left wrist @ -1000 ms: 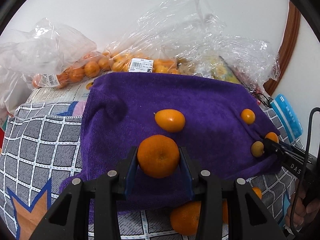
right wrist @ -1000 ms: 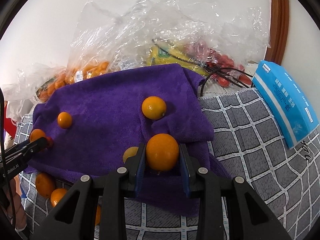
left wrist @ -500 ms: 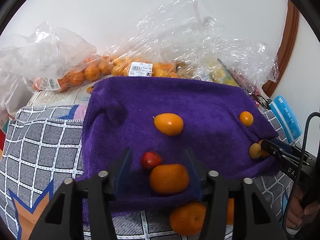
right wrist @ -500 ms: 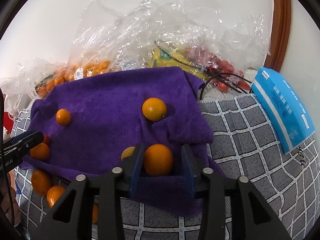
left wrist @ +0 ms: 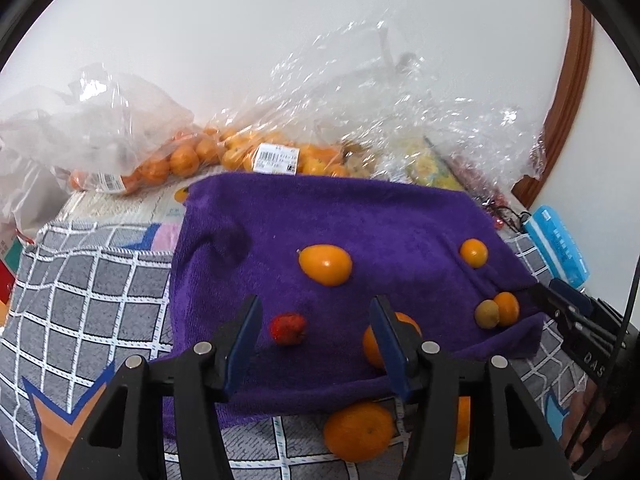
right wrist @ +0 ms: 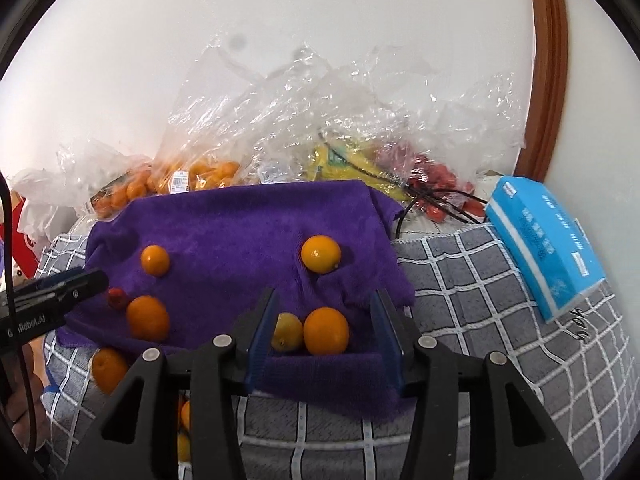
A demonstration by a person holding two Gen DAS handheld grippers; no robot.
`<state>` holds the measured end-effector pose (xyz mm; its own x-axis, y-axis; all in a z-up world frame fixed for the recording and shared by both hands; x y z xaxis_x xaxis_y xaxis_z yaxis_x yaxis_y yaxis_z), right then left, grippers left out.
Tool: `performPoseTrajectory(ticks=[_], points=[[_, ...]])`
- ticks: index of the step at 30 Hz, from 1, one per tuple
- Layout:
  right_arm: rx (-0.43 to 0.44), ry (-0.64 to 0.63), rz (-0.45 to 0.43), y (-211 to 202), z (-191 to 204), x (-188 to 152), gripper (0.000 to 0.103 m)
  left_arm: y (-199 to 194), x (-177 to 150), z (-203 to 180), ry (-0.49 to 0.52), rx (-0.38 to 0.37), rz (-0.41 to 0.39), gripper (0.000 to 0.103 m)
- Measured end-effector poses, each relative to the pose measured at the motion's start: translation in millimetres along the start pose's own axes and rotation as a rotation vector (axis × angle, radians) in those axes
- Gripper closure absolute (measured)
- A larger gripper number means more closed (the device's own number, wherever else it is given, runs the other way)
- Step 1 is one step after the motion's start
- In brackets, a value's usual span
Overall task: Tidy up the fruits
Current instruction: 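Open the left tool on the towel while the right tool releases its orange, then withdraw both tools back from the towel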
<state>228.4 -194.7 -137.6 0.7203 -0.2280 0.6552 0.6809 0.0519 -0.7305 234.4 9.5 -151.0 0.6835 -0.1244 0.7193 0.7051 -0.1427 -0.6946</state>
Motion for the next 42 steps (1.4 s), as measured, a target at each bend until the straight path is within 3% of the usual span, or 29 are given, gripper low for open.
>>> performPoseTrajectory(ticks=[9, 19, 30, 32, 42], points=[[-0.001, -0.01, -0.021, -55, 15, -14, 0.056, -38, 8, -13, 0.072, 0.024, -0.026, 0.049], [0.05, 0.009, -0.013, -86, 26, -34, 0.056, -59, -29, -14, 0.112, 0.029, 0.039, 0.049], [0.067, 0.034, 0.071, -52, 38, -66, 0.055, -46, -67, 2, 0.115, 0.067, 0.096, 0.049], [0.067, 0.04, 0.088, -45, 40, -69, 0.051, -44, -71, 7, 0.115, 0.08, 0.1, 0.049], [0.043, 0.03, 0.128, -16, 42, -79, 0.05, -39, -76, 20, 0.043, 0.049, 0.113, 0.049]])
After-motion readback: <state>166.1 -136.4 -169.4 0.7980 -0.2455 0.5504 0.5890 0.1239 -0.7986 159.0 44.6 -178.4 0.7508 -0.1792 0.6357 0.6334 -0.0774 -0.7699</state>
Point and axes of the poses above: each gripper's, at about its wrist camera, not at the fingertips, and y roughly the way its jaws point, z to its left, x to its top, the point moved 5 cm from there along y, roughly the way its jaws point, and after that the axes turned 11 degrees about y, right-handed, at the moved point
